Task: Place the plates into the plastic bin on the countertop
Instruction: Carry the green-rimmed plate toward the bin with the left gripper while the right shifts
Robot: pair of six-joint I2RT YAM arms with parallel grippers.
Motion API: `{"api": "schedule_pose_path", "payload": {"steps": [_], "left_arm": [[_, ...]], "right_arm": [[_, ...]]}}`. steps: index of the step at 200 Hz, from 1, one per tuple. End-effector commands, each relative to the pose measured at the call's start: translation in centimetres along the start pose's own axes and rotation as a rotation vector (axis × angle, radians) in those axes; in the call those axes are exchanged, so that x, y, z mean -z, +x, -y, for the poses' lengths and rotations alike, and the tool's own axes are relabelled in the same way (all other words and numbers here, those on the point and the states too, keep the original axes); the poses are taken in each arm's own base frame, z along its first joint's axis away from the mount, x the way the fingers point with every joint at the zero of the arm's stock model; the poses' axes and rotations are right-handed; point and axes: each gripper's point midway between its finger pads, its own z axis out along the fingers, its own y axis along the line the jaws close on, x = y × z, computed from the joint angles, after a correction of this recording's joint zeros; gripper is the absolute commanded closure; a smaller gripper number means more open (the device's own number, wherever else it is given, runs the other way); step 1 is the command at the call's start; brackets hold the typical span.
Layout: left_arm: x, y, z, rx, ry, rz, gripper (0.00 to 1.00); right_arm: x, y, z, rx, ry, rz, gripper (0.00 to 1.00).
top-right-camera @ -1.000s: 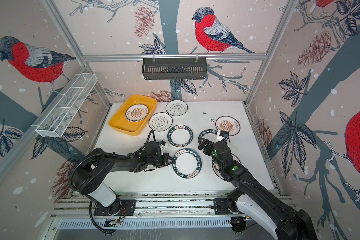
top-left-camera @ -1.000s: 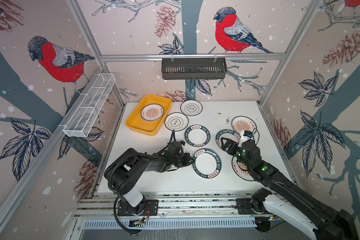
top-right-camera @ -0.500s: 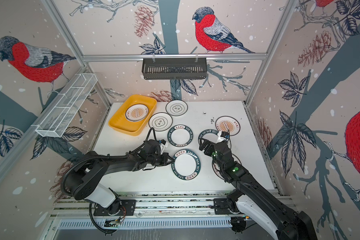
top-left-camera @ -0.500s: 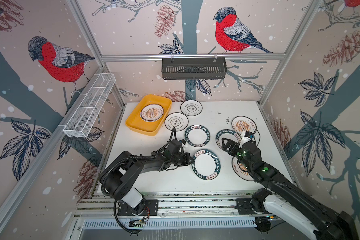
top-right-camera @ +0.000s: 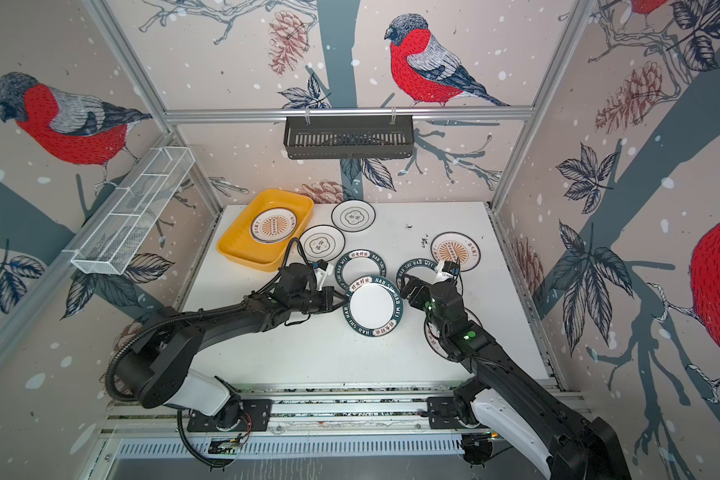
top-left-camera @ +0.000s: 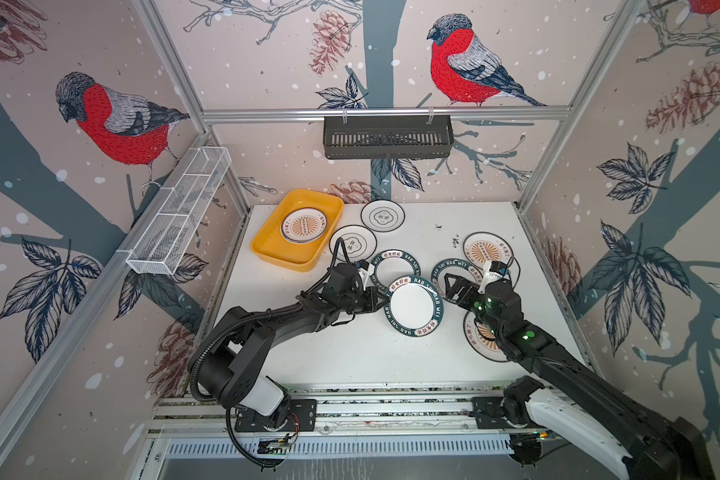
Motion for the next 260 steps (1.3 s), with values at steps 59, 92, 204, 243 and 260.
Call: {"api": "schedule_pose_path", "payload": {"steps": [59, 92, 204, 243, 260], "left_arm": [[1.2, -4.6, 1.9, -0.004, 0.101, 0.124, 1.00], [2.7, -6.7, 1.2, 0.010, 0.098, 0.162, 1.00], [9.7, -17.2, -1.7, -0.001, 0.001, 0.396, 1.00], [11.3, -19.8, -5.1, 0.124, 0.010, 0.446, 1.00], [12.1, -20.6, -6.2, 0.156, 0.026, 0.474, 1.00]], "right_arm": [[-0.3, -1.7, -2.5, -0.060, -0.132, 0.022, 0.00], [-0.5, -2.9, -3.8, -0.048, -0.159, 0.024, 0.00], [-2.5, -4.4, -9.5, 0.041, -0.258, 0.010, 0.00], [-2.5, -4.0, -11.1, 0.062, -0.287, 0.012, 0.00], [-2.5, -3.7, -11.0, 0.064, -0.274, 0.010, 0.00]]}}
